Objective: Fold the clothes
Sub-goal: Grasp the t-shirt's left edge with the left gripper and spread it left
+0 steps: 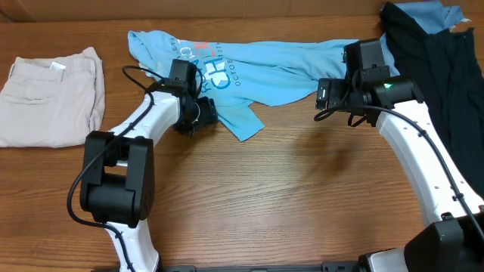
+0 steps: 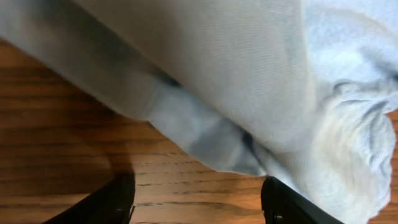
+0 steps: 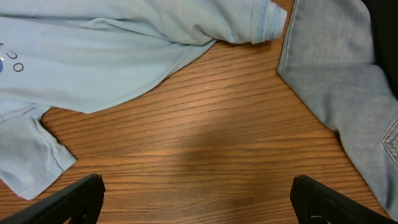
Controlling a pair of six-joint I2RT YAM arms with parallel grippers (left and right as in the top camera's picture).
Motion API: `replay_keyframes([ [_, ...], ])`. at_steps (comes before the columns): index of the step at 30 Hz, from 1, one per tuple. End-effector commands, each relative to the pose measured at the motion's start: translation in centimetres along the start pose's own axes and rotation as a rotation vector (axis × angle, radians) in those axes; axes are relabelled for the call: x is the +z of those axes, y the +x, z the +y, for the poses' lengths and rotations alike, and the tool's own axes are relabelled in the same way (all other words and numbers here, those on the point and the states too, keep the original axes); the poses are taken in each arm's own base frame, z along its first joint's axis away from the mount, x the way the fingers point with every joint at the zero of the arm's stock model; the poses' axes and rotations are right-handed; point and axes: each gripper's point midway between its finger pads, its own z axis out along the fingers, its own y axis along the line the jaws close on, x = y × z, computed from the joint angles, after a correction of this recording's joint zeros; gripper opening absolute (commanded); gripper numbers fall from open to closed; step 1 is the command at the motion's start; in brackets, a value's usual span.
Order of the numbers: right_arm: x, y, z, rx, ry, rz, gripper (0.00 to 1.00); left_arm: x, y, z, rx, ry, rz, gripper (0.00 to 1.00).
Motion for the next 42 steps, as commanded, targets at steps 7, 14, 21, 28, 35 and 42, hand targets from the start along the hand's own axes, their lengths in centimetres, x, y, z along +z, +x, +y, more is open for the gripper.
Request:
replay_keyframes([
  [7, -0.9, -0.8, -0.1, 0.011, -0.002, -0.036, 1.00, 0.8, 0.0, 2.5, -0.125, -0.141, -0.046, 0.62],
  [14, -0.9, -0.8, -0.1, 0.011, -0.002, -0.036, 1.00, 2.3, -1.0, 2.3, -0.119, -0.133, -0.087, 0.62],
  [21, -0.9, -0.8, -0.1, 0.011, -0.002, -0.036, 1.00, 4.9, 0.1, 1.3, -0.114, -0.069, -0.024, 0.56],
  [28, -0.9, -0.9, -0.1, 0.011, -0.002, -0.037, 1.00, 5.0, 0.1, 1.2, -0.118, -0.059, -0.019, 0.27],
  [35, -0.9, -0.8, -0.1, 0.011, -0.002, -0.037, 1.00, 4.8, -0.1, 1.2, -0.113, -0.063, -0.020, 0.04],
  [42, -0.9, -0.9, -0.1, 0.011, -0.002, -0.037, 1.00, 0.5, -0.3, 4.2, -0.097, -0.246, -0.058, 0.04],
])
